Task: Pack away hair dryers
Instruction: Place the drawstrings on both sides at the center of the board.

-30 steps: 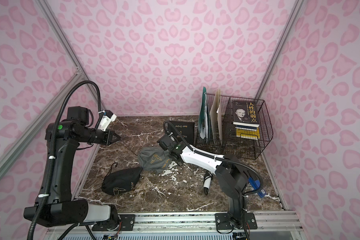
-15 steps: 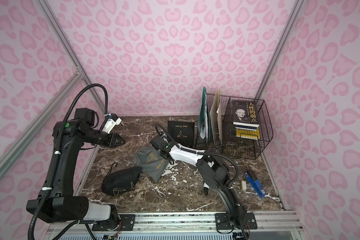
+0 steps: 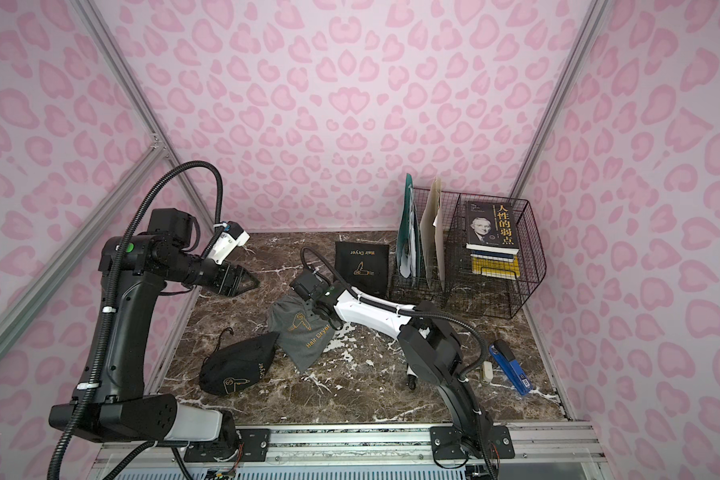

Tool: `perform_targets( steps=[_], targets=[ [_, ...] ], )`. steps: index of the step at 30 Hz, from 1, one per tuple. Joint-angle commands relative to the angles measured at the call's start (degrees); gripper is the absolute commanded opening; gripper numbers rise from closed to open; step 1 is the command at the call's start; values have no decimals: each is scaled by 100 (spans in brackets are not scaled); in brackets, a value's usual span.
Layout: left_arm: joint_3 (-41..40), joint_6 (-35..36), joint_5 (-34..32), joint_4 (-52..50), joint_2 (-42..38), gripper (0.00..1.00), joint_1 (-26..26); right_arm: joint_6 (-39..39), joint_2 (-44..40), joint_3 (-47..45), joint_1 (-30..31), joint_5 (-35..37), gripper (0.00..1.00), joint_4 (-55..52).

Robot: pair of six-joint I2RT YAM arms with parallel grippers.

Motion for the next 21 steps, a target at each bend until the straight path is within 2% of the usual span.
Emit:
perform_targets(
  steps=[1,4,7,11,12,15,21],
  targets=[
    [34,-118,183,-44,-71,69,-37,35,-366,-176,-74,121,48,-406],
    [30,-226,260,32,-135,71,-66,56,-880,-568,-150,-18,53,-535],
    [107,-289,357,32,-149,71,-75,52,-1392,-1191,-260,-413,53,-482],
    [127,-304,450,62,-144,71,-91,224,-1749,-1986,-349,-738,45,-350],
    [117,-315,478,73,-129,71,-93,251,-1768,-2329,-360,-841,42,-246],
    [96,-352,557,100,-64,70,-102,331,-1639,-2618,-358,-1098,37,24],
    [-236,-374,619,220,-111,69,-102,238,-1024,-2351,-356,-1322,36,255]
  ],
)
